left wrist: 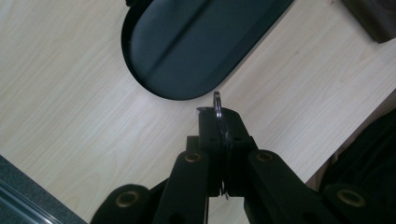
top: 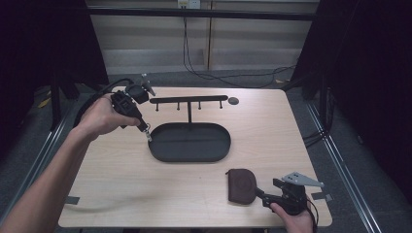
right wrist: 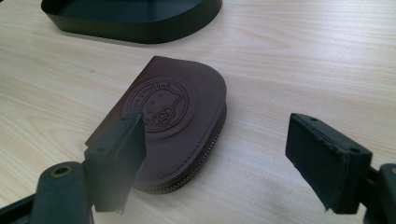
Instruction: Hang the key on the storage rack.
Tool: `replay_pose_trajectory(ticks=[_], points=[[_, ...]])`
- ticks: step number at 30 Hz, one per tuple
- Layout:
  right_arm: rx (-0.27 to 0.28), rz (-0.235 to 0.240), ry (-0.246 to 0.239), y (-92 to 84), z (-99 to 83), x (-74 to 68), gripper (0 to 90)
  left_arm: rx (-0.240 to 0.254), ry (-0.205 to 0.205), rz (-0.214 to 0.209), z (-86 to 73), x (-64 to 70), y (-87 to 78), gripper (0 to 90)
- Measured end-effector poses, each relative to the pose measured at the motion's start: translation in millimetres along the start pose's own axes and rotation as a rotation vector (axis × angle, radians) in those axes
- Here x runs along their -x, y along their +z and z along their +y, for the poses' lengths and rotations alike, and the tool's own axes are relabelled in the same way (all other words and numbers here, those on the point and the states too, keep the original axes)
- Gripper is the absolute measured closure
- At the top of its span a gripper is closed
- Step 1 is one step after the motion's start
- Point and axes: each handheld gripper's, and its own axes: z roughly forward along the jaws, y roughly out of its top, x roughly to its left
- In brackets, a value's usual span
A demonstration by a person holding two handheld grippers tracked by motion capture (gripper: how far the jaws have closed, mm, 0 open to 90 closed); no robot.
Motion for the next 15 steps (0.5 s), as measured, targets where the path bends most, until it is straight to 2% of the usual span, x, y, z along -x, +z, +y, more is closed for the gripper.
replay_pose_trajectory(ticks=[6,12,15], points=[[-0.001,0.003,0.001,-0.2,0.0,-0.1,20.0,-0.013,-0.002,0.01,9.0,-2.9,-3.6,89.2],[0.001,0.006,0.002,-0.5,-0.1,0.1,20.1,-0.004,-0.018,0.002,18.3,-8.8,-0.4,89.2],[0.002,0.007,0.002,-0.6,-0.2,0.2,20.1,-0.017,-0.012,-0.002,24.5,-11.5,4.1,89.2]])
